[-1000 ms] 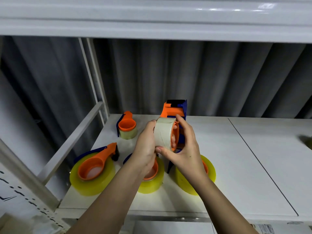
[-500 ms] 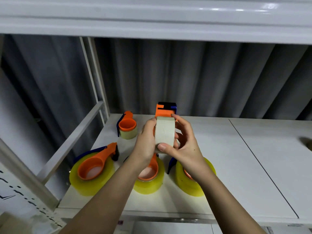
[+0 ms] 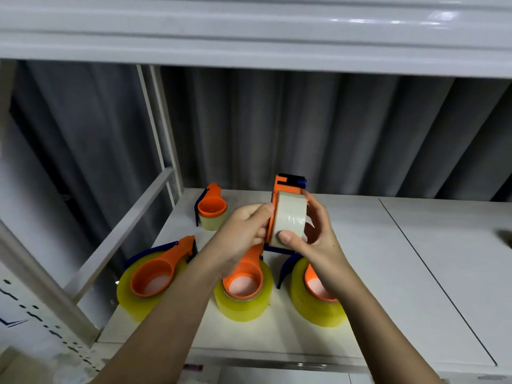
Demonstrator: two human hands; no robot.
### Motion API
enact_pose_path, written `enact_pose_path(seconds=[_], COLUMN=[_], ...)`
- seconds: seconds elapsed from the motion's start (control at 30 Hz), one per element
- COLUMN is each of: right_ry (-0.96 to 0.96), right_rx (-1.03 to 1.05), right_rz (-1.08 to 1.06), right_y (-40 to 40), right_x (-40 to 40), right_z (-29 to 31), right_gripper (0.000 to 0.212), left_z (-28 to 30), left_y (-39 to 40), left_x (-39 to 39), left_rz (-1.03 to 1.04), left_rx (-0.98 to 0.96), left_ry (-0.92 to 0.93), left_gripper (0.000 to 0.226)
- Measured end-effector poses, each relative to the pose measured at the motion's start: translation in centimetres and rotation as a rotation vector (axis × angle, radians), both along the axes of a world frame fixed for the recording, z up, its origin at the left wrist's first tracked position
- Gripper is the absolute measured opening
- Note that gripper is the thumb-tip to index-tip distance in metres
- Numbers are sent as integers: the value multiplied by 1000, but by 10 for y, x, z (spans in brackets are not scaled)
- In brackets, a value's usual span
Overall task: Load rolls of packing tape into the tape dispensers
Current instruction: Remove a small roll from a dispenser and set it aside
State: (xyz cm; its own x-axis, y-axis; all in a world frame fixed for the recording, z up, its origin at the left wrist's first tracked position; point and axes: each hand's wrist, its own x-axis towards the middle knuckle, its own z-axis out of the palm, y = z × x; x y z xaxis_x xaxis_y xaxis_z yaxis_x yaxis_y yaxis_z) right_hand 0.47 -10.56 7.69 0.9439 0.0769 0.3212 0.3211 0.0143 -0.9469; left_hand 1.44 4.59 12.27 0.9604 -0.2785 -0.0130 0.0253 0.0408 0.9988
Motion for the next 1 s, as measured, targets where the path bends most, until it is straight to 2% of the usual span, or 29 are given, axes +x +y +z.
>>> enact_pose_path(seconds=[0.23,0.4,0.6,0.8,0.93,1.0], right_ry=[54,121,-42,-122,-19,28], right_rx=[-118,10,-140,-285,-178,-158], right_rz=[112,112,-7,-68,21,63], right_y=[-15,-14,-9,-10,-10,-10], right_x=[10,7,6,6,5,3], right_z=[5,8,1,-1,0,1], right_gripper=[87,75,81,88,93,86], left_z=[-3,-3,-8,-11,-8,-8], left_y=[3,5,5,7,5,7], left_x=[-1,-4,-3,0,-6,-9], left_rz=[-55,-81,36,99,46,27], left_rx=[93,108,64,-18,30,59], left_ry=[-74,-107,-24,77,-31,-83], left_gripper=[24,23,21,23,21,22])
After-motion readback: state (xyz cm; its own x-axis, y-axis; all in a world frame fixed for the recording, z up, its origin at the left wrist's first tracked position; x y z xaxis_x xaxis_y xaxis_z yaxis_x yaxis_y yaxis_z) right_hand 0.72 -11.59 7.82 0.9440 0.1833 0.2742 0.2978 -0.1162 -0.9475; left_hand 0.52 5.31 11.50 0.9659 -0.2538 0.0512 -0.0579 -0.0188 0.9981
